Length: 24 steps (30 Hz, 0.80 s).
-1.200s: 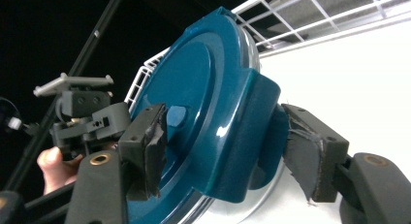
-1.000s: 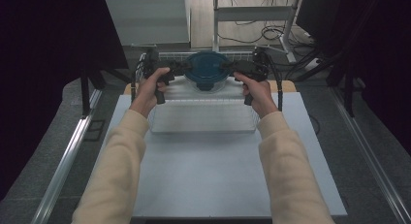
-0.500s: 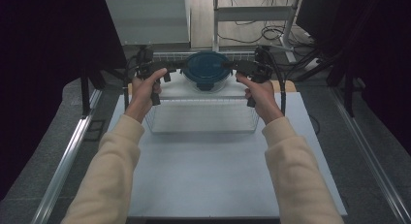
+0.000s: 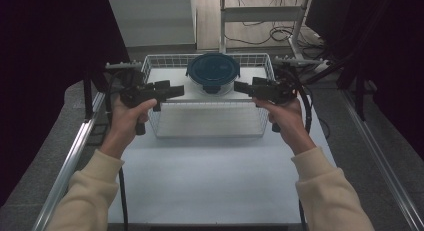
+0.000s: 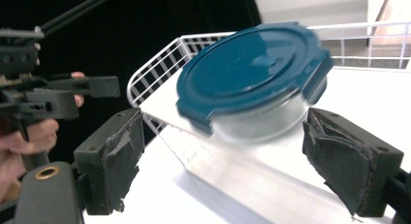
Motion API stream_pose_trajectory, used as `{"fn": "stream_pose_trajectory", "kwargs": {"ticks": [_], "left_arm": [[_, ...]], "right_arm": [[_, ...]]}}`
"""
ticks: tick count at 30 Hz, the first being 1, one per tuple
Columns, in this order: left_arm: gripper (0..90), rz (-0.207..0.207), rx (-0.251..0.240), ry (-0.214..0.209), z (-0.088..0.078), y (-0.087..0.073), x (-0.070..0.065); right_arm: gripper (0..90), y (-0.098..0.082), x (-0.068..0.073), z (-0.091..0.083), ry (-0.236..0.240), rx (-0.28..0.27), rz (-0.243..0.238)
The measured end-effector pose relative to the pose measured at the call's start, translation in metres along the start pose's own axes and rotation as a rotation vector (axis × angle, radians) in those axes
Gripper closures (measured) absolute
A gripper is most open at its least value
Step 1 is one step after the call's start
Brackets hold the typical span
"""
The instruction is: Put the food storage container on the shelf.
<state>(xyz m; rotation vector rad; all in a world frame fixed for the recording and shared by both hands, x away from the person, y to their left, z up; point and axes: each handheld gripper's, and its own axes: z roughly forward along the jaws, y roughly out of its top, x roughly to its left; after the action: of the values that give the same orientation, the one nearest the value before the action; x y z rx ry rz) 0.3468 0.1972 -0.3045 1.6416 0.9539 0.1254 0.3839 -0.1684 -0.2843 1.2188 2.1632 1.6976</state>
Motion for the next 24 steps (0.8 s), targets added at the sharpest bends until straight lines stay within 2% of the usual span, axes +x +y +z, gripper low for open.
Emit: {"fn": "stream_pose_trajectory", "kwargs": {"ticks": [4,7,9,11,15,18,20,24], "left_arm": [[19.8,0.018,-0.007,-0.003,-0.013,-0.024,-0.009],[19.3,0.051,0.003,0.031,-0.020,-0.045,-0.012],[19.1,0.075,0.021,0.060,-0.023,-0.063,-0.013],[19.4,0.090,0.034,0.087,-0.026,-0.077,-0.013],[19.5,0.092,0.074,0.124,-0.027,-0.108,-0.010],[19.4,0.076,0.093,0.141,-0.027,-0.127,-0.006],[19.4,0.065,0.112,0.147,-0.024,-0.140,-0.003],[18.8,0.019,0.156,0.151,-0.017,-0.170,0.005]], "right_arm": [[14.6,-0.018,0.011,-0.014,0.041,-0.011,-0.073],[14.6,-0.034,0.021,-0.025,0.043,-0.010,-0.142],[14.6,-0.049,0.026,-0.031,0.028,0.001,-0.210],[14.6,-0.066,0.026,-0.034,0.011,0.014,-0.243],[14.6,-0.097,0.018,-0.039,-0.003,0.038,-0.249],[14.6,-0.119,0.012,-0.041,-0.013,0.066,-0.260],[14.7,-0.133,0.006,-0.043,-0.022,0.081,-0.251],[14.9,-0.164,-0.008,-0.047,-0.025,0.097,-0.195]]}}
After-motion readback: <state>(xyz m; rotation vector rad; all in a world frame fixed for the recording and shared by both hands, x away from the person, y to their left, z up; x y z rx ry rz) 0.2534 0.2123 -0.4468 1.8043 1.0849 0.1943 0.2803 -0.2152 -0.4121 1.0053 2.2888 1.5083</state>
